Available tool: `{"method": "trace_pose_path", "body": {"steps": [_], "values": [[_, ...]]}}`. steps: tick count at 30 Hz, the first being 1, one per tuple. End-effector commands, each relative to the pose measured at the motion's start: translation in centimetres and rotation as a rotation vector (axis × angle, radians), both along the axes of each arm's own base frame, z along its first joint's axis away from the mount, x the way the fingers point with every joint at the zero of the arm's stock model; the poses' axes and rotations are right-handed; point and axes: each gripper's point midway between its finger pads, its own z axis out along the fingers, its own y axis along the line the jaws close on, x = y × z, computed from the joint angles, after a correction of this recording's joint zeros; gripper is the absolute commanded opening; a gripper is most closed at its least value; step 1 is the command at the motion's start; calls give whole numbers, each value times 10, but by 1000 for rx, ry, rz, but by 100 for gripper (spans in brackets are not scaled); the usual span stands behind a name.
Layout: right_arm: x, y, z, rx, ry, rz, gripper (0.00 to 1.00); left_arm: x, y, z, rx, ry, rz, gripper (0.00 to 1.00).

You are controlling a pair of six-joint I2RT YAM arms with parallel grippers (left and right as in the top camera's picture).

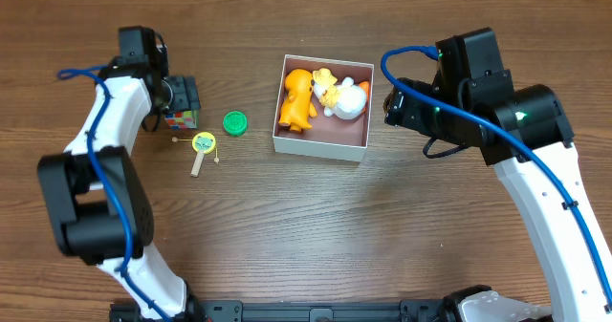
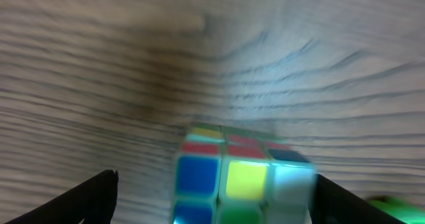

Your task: Pack container

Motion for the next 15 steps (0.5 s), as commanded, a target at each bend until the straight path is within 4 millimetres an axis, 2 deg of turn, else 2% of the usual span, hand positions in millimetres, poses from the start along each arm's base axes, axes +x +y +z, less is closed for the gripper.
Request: {"method": "trace_pose_path", "body": {"steps": [1, 4, 10, 11, 14, 15], "values": [[-2, 4, 8, 34, -22, 5, 80, 1, -11, -25, 14, 58, -82, 89], [-2, 4, 9, 36, -22, 6, 80, -1, -18, -37, 12, 87, -102, 89], [-2, 4, 8, 36, -21, 6, 80, 1, -25, -37, 13, 86, -117, 83], [-2, 4, 8, 36, -21, 6, 80, 1, -25, -37, 14, 85, -117, 79], [-3, 4, 8, 34, -16, 6, 80, 1, -25, -37, 13, 86, -117, 59], [-4, 3, 7, 33, -13, 6, 80, 1, -25, -35, 13, 89, -117, 55]]}}
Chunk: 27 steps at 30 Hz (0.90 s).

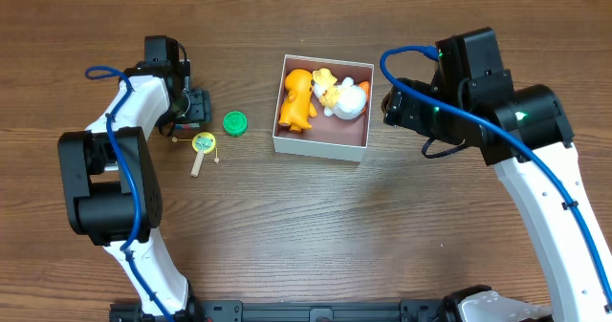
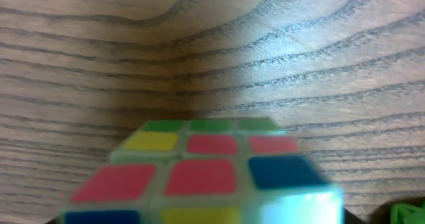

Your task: Pack container

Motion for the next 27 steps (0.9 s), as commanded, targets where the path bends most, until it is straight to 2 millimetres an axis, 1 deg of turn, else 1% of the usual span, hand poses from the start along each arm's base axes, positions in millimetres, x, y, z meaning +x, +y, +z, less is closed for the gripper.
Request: {"method": "trace_pose_path", "body": {"steps": [1, 3, 5, 7, 9, 10, 11, 12, 14, 15, 16, 17, 18, 19, 21, 22, 23, 24, 25, 26, 27], "values": [[-3, -1, 6, 10, -16, -5, 80, 7, -1, 6, 6, -3, -17, 53], [-4, -2, 5, 7, -9, -5, 80, 8, 0, 17, 5, 7, -17, 48], [-5, -2, 5, 6, -6, -5, 80, 12, -1, 35, 3, 18, -18, 41], [-5, -2, 5, 6, -5, -5, 79, 18, -2, 60, 0, 18, -21, 36], [-6, -2, 5, 5, -3, -5, 77, 24, -10, 90, -28, 3, -37, 34], [-6, -2, 5, 5, -3, -5, 76, 28, -16, 108, -44, -14, -53, 33], [-6, -2, 5, 6, -3, -5, 75, 32, -33, 140, -87, -43, -97, 32], [-5, -2, 5, 7, -7, -6, 75, 33, -47, 159, -123, -60, -131, 33], [-1, -5, 6, 3, -18, -22, 75, 31, -73, 186, -179, -83, -184, 33], [2, -13, 7, -5, -23, -70, 77, 29, -88, 197, -205, -93, -214, 33], [8, -31, 7, -23, -26, -156, 83, 25, -113, 211, -236, -105, -268, 33], [11, -45, 7, -29, -30, -209, 86, 23, -129, 215, -245, -109, -303, 33], [14, -59, 8, -30, -30, -253, 88, 19, -149, 217, -253, -107, -340, 32], [17, -85, 7, -28, -20, -331, 90, 13, -173, 217, -261, -100, -377, 32], [17, -122, 5, -33, -6, -442, 94, 0, -211, 213, -266, -82, -431, 31], [16, -138, 4, -37, -2, -489, 94, -6, -228, 209, -251, -73, -427, 31], [14, -159, 4, -43, 0, -546, 96, -11, -242, 205, -225, -67, -418, 31], [12, -174, 3, -49, 0, -582, 98, -14, -251, 201, -198, -67, -403, 33], [9, -191, 3, -54, 3, -624, 100, -18, -265, 197, -173, -72, -394, 35], [4, -206, 3, -55, 10, -674, 100, -24, -284, 191, -153, -81, -407, 36], [-1, -219, 2, -55, 17, -716, 100, -28, -298, 185, -140, -86, -421, 38]]}}
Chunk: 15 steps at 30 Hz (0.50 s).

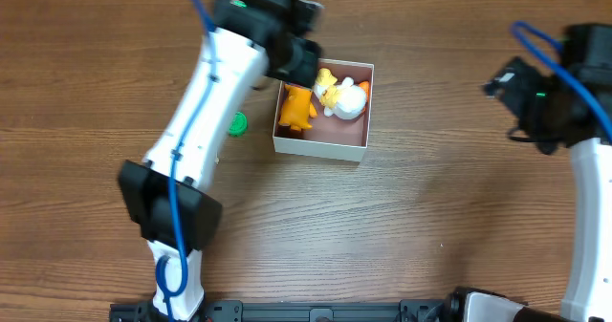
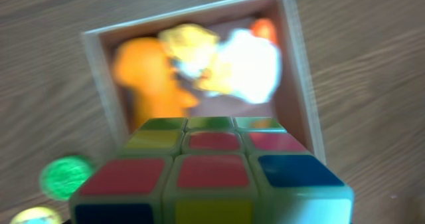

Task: Pack container
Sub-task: 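Lower the Rubik's cube into the box front and release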

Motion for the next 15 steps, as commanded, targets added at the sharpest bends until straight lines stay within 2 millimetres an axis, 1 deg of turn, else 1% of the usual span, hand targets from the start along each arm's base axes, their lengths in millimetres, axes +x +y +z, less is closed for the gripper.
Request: {"method": "trace_pose_path", "body": {"steps": [1, 3, 4, 6, 10, 13, 15], "values": [[-17, -41, 6, -23, -6, -122, 100, -13, -39, -22, 76, -22, 69, 38], [-23, -55, 5, -40, 5, -134, 100, -15, -51, -42, 139, -28, 107, 38], [-26, -58, 4, -41, 13, -141, 100, -16, -57, -57, 167, -18, 121, 39], [-28, -58, 3, -39, 21, -142, 100, -17, -65, -81, 185, 19, 139, 38], [-29, -58, 3, -38, 22, -142, 100, -10, -68, -124, 203, 77, 208, 36], [-28, -58, 3, -38, 21, -142, 100, -10, -69, -145, 220, 107, 217, 36], [-28, -58, 4, -40, 18, -143, 100, -11, -68, -151, 228, 117, 218, 37]]}}
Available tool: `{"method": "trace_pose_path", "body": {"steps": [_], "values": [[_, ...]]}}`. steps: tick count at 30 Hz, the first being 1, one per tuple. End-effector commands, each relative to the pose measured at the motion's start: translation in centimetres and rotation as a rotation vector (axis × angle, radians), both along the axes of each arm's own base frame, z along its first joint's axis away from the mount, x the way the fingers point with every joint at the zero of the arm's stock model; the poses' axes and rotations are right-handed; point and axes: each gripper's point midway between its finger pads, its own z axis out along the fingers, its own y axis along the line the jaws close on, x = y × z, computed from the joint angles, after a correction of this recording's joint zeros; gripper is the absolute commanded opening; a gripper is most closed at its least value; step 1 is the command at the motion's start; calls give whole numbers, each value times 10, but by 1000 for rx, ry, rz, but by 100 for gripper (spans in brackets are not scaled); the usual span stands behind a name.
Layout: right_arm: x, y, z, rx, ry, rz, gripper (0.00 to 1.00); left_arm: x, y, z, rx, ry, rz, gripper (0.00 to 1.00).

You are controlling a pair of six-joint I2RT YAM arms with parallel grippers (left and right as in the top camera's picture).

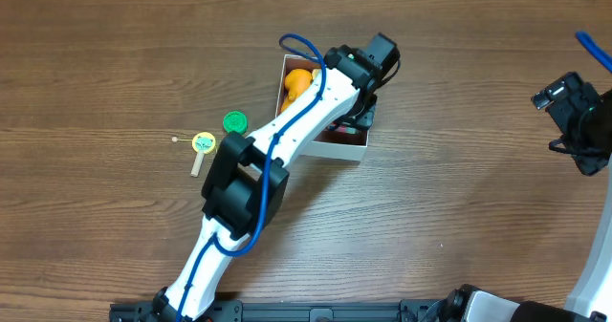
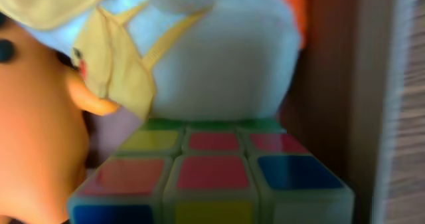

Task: Pack container
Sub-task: 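Lower the Rubik's cube into the box front and release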

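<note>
The white box (image 1: 346, 152) stands at the table's middle back. My left gripper (image 1: 356, 107) reaches down into its right half, shut on the multicoloured puzzle cube (image 2: 212, 177). In the left wrist view the cube sits low inside the box, right in front of a white plush duck (image 2: 219, 58), with an orange toy (image 2: 33, 124) to its left and the box wall (image 2: 339, 84) to its right. The overhead view shows the orange toy (image 1: 296, 81) in the box's left half. My right gripper (image 1: 559, 97) is far off at the right edge; whether it is open or shut does not show.
A green cap (image 1: 234, 121) and a yellow-green disc on a stick (image 1: 203, 144) lie on the wood left of the box. My left arm (image 1: 287, 136) stretches diagonally across the box's front left corner.
The left gripper held the cube over the box's back left edge; now it is down inside the right half beside the white duck. The right arm has drawn further right.
The left gripper stood open round the cube at the table's left. Then the cube filled its jaws there. Later it held the cube above the box, with the right arm pulled away. Now the cube is low inside the box.
</note>
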Motion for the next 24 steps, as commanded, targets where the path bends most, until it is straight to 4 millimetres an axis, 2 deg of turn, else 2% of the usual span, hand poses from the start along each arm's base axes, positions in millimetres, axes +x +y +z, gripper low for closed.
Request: {"method": "trace_pose_path", "body": {"steps": [1, 3, 7, 12, 17, 24], "values": [[-2, -2, 8, -23, -26, -2, 100, 5, 5, -5, 11, -6, 54, 37], [-2, -2, 8, -24, -27, -2, 100, 1, 0, -1, -21, 12, 48, 41], [-2, -2, 8, -23, -25, -1, 100, -11, 5, 14, -25, 41, 69, 39], [-2, -2, 7, -23, -23, -1, 100, -15, 8, 39, -42, 17, 77, 40], [-2, -2, 7, -23, -23, -1, 100, -20, 6, 54, -55, 6, 78, 40], [-2, -2, 7, -22, -23, -1, 100, -28, 6, 51, -32, 21, 66, 41]]}}
